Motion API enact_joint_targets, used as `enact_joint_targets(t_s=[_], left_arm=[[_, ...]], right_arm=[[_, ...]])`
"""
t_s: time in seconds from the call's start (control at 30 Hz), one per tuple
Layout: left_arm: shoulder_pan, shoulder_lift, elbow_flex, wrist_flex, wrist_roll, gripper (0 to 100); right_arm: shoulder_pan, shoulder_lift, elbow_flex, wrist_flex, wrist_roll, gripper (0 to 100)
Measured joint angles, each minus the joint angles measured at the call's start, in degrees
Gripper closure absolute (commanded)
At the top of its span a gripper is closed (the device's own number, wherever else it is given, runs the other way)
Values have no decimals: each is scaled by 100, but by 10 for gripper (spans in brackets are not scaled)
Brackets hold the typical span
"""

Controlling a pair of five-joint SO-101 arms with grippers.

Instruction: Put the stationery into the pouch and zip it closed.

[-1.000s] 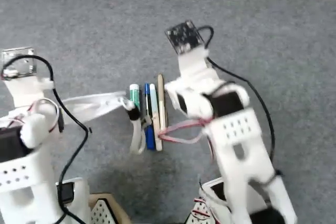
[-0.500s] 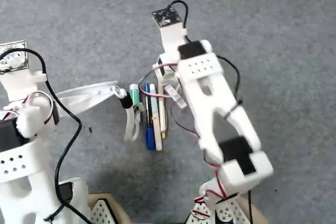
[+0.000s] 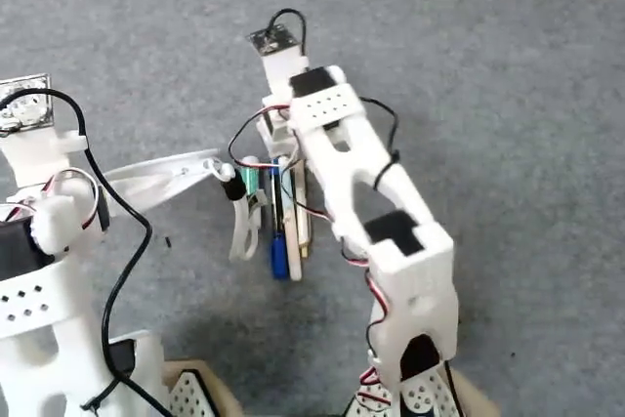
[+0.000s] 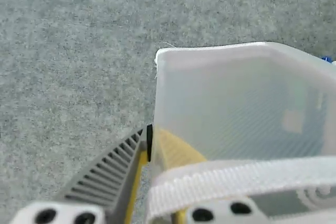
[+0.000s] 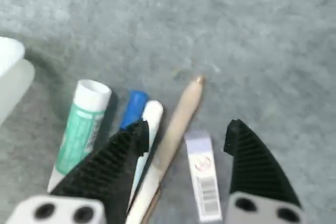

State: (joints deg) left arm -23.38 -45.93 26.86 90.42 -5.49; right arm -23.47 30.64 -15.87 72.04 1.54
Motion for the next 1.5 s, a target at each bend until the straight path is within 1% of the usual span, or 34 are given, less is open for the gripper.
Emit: enact_joint_targets(t_s=[0.23,0.43,0.6,0.87,1.1,1.4,1.5], left_arm=[[-9,0,0,0,-9,972],[-18,0,9,0,-9,972],[-18,0,9,0,-9,972],[-26,0,9,0,-9,972],[-26,0,9,0,-9,972],[-26,0,9,0,-9,972],[-26,0,-9,0,-9,972]], right_arm=[[18,826,-571,0,0,750],[88,1240,-985,0,0,755],[264,1459,-1196,0,0,858],[387,1670,-1424,9,0,875],[404,1723,-1477,9,0,984],[396,1741,-1618,211,0,986],[369,1749,-1899,580,264,986]])
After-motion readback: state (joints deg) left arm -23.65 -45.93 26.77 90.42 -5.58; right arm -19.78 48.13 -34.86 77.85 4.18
